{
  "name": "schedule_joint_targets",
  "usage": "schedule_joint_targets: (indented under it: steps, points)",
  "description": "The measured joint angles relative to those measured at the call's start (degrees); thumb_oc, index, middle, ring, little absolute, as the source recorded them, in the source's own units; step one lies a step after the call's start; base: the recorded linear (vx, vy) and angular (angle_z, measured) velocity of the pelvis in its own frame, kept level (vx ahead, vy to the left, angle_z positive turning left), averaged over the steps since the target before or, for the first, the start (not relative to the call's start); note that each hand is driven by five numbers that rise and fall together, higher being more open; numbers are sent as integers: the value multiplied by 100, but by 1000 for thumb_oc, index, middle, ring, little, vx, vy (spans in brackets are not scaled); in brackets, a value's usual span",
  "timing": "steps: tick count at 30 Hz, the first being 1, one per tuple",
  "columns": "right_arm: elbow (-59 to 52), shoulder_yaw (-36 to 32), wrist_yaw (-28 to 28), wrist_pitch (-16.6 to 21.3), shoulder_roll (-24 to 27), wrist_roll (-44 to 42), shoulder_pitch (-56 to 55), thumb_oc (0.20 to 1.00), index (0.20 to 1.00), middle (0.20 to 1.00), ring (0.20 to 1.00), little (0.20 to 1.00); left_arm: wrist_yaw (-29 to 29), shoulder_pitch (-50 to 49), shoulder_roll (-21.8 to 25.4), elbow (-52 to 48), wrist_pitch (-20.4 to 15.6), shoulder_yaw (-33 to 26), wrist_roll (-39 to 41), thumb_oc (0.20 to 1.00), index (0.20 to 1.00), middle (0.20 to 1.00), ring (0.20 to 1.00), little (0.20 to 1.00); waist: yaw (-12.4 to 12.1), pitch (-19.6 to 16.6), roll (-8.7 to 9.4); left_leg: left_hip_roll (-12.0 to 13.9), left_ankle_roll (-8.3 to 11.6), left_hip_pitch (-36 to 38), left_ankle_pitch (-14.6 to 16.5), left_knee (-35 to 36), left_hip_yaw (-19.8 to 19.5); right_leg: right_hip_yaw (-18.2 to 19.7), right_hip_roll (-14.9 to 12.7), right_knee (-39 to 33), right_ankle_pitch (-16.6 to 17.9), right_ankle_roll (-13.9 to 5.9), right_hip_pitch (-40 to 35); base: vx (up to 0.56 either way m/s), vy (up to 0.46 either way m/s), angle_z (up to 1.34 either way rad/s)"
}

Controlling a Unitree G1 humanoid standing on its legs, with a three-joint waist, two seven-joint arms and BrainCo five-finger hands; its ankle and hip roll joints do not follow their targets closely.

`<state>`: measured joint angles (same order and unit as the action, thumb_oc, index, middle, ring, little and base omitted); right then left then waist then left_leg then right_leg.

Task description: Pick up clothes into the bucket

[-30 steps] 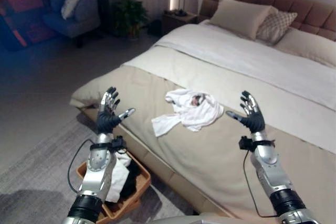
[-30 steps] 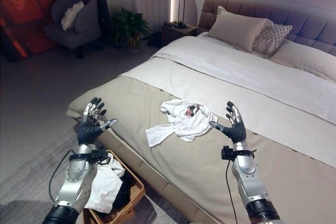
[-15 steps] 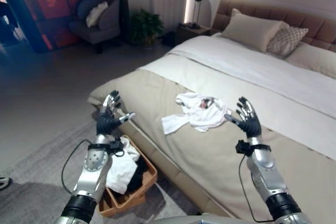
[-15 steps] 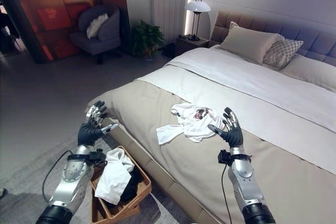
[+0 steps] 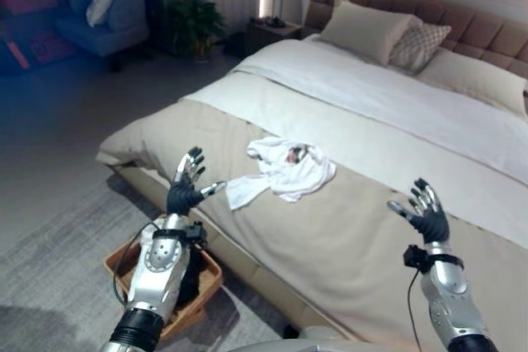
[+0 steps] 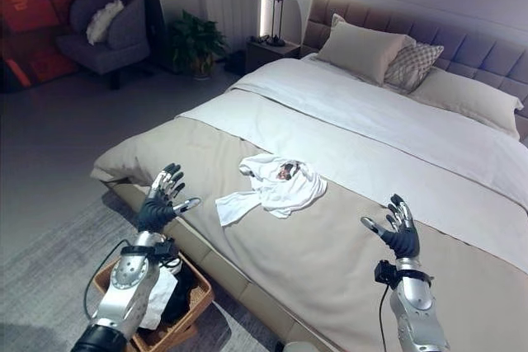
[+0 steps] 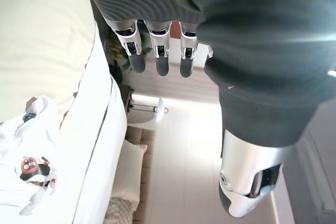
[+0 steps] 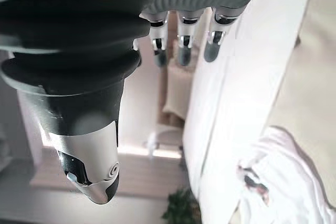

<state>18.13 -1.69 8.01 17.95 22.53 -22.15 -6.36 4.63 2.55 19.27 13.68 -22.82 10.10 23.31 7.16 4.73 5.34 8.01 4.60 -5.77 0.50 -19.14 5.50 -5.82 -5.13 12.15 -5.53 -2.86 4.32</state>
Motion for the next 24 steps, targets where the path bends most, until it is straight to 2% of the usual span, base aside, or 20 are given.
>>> schedule_joint_targets:
  steps: [1, 2, 3, 4, 6, 7, 8, 9, 10, 12, 14, 16, 17, 18, 19, 20, 21, 22, 24]
  points:
    - [7, 3, 0, 4, 12, -2, -7, 1000, 1000, 1000, 1000, 1000, 2, 48, -58, -6, -8, 0, 0, 1000, 1000, 1000, 1000, 1000, -57, 87, 36, 3, -13, -124, -22, -221, 46, -27, -24, -78, -11, 35, -108, 71, 86, 22]
    - [6, 6, 2, 21, 9, -2, 5, 1000, 1000, 1000, 1000, 1000, 5, 49, -56, -5, -11, -2, 2, 1000, 1000, 1000, 1000, 1000, -90, 89, 6, 25, -8, -220, 46, -234, -10, -9, -45, -81, -79, 155, -105, 74, 105, 5]
    - [-1, -1, 3, 52, -7, -7, 10, 1000, 1000, 1000, 1000, 1000, 14, 64, -52, -14, -21, -8, 2, 1000, 1000, 1000, 1000, 1000, -121, 86, 1, -38, 14, -293, 69, 13, -27, 10, -59, -22, -133, 246, 3, 105, 121, -2]
    - [9, 6, -4, 56, -30, -22, 32, 1000, 1000, 1000, 1000, 1000, 33, 78, -23, -9, -25, -44, 0, 1000, 1000, 1000, 1000, 1000, -194, 104, -10, -40, 3, -314, 46, 482, -153, 34, -30, -93, -133, 248, 30, 135, 158, -11]
    - [39, 4, -2, 73, -78, -52, 46, 1000, 1000, 1000, 1000, 1000, 77, 73, -19, 49, -33, -49, 0, 1000, 1000, 1000, 1000, 1000, -210, 150, 24, 80, -11, -306, 6, 1085, -161, 133, -19, -148, -115, 240, -4, 118, 144, -10]
    - [51, 2, -1, 93, -80, -52, 60, 1000, 1000, 1000, 1000, 1000, 87, 68, -43, 132, -35, -48, 1, 1000, 1000, 1000, 1000, 1000, -228, 154, -60, 173, -10, -182, 17, 1354, -79, 166, 67, -181, -117, 229, 2, 84, 104, -23]
    - [44, 0, -4, 100, -62, -50, 68, 1000, 1000, 1000, 1000, 1000, 94, 63, -51, 135, -35, -48, 1, 1000, 1000, 1000, 1000, 1000, -244, 160, -170, 225, -17, -120, 28, 1393, -67, 201, 112, -188, -109, 201, -26, 128, 156, -48]
    - [64, 2, -3, 98, -98, -52, 62, 1000, 1000, 1000, 1000, 1000, 87, 48, -34, 140, -32, -54, 0, 1000, 1000, 1000, 1000, 1000, -273, 165, -244, 277, -10, 54, -144, 1618, -52, 270, 165, -229, -48, 70, -67, 92, 122, -48]
    - [50, 18, -7, 99, -160, -51, -3, 1000, 1000, 1000, 1000, 1000, 88, 38, 19, 139, -32, -56, 0, 1000, 1000, 1000, 1000, 1000, -321, 163, -178, 209, -21, 149, -169, 1704, 55, 320, 100, -342, 11, -23, -128, 138, 177, -48]
    - [37, 29, -5, 99, -199, -49, -42, 1000, 1000, 1000, 1000, 1000, 87, 21, 121, 131, -30, -66, -2, 1000, 1000, 1000, 1000, 1000, -318, 119, -75, 12, -106, 309, -405, 1810, 107, 390, -83, -641, 193, -234, -333, 144, 198, -22]
    - [27, 29, -2, 100, -285, -50, -18, 1000, 1000, 1000, 1000, 1000, 84, 22, 223, 123, -30, -73, -4, 1000, 1000, 1000, 1000, 1000, -303, 65, 16, -231, -121, 495, -366, 1875, 218, 459, -265, -777, 269, -347, -515, 133, 221, -11]
    - [7, 61, -8, 99, -318, -46, 39, 1000, 1000, 1000, 1000, 1000, 78, 24, 226, 82, -44, -223, -3, 1000, 1000, 1000, 1000, 1000, -325, 41, 7, -365, -153, 569, -365, 1869, 291, 536, -430, -770, 292, -424, -558, 122, 275, -16]
    - [6, 109, 4, 84, -365, -46, 163, 1000, 1000, 1000, 1000, 1000, 95, 25, 234, 86, -42, -323, 7, 1000, 1000, 1000, 1000, 1000, -347, 57, -13, -491, -274, 653, -286, 1850, 400, 608, -505, -577, 362, -487, -474, 77, 238, -25]
    - [0, 165, 0, 78, -372, -44, 256, 1000, 1000, 1000, 1000, 1000, 97, 24, 235, 90, -38, -338, 5, 1000, 1000, 1000, 1000, 1000, -351, 79, -59, -505, -284, 686, -279, 1829, 432, 674, -512, -373, 372, -492, -407, 48, 220, -27]
    - [-46, 298, -15, 71, -341, -23, 447, 1000, 1000, 1000, 1000, 1000, 99, 34, 219, 88, -35, -333, 1, 1000, 1000, 1000, 1000, 1000, -341, 172, -188, -484, -376, 844, -239, 1826, 538, 713, -514, 262, 377, -537, -188, 4, 126, -15]
    - [-86, 341, -19, 71, -345, 4, 500, 1000, 1000, 1000, 1000, 1000, 99, 44, 214, 87, -38, -313, 0, 1000, 1000, 1000, 1000, 1000, -330, 183, -218, -527, -396, 913, -203, 1827, 544, 730, -532, 527, 396, -568, -89, 21, 181, -16]
    - [-154, 441, -23, 76, -340, 18, 598, 1000, 1000, 1000, 1000, 1000, 99, 73, 216, 88, -42, -286, -3, 1000, 1000, 1000, 1000, 1000, -335, 189, -250, -573, -387, 963, -27, 1796, 593, 758, -569, 911, 401, -586, 55, 58, 153, -18]
    - [-169, 526, -32, 72, -348, 20, 704, 1000, 1000, 1000, 1000, 1000, 106, 101, 228, 87, -41, -281, -4, 1000, 1000, 1000, 1000, 1000, -336, 225, -218, -642, -462, 1018, 45, 1771, 637, 776, -635, 1162, 418, -575, 158, 93, 100, -24]
    - [-218, 698, -122, 69, -329, 28, 852, 1000, 1000, 1000, 1000, 1000, 115, 122, 227, 89, -31, -248, -8, 1000, 1000, 1000, 1000, 1000, -300, 256, -204, -687, -446, 1036, 145, 1809, 686, 782, -750, 1482, 455, -521, 367, 108, 36, -16]
